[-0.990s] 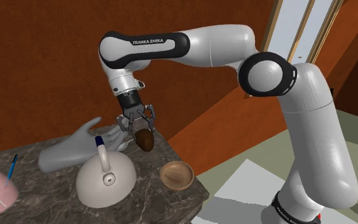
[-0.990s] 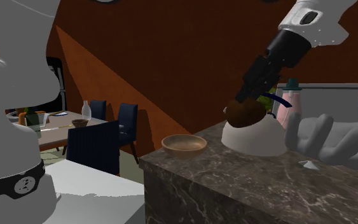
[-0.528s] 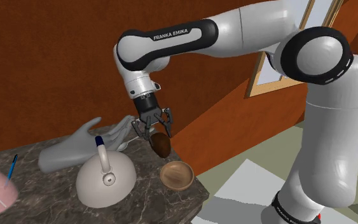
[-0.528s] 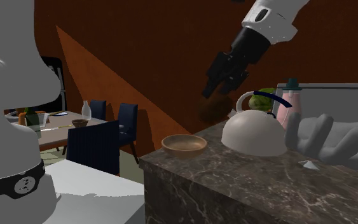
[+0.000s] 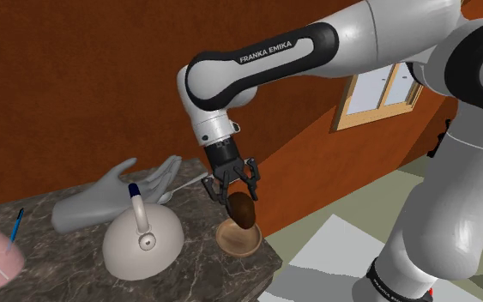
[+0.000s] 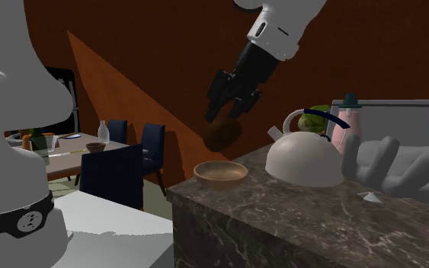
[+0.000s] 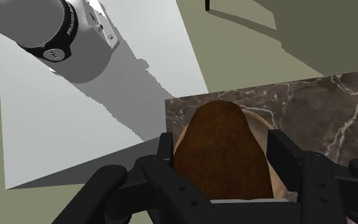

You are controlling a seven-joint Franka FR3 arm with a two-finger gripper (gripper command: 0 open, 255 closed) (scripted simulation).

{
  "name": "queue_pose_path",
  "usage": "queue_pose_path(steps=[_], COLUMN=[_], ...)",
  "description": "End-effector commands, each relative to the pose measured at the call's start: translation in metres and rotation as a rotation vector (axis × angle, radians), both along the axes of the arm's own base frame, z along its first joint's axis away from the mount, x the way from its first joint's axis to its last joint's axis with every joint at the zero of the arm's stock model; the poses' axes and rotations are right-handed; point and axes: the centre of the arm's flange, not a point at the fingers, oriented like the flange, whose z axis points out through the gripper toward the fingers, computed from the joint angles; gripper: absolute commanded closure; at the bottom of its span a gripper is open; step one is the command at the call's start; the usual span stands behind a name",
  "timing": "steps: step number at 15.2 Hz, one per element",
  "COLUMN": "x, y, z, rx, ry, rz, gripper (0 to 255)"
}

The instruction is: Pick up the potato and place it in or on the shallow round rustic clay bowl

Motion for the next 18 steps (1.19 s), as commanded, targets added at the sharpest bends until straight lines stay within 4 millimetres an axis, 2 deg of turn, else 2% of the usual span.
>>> queue_pose_path(steps=[1, 11, 18], x=[0.0, 0.0, 0.0], y=[-0.001, -0.001, -0.001], z=[-0.01, -0.062, -0.065], rx=[0.0, 0.0, 0.0], ry=[0.0, 0.0, 0.0], rz=[0.0, 0.0, 0.0], gripper=[255, 255, 255])
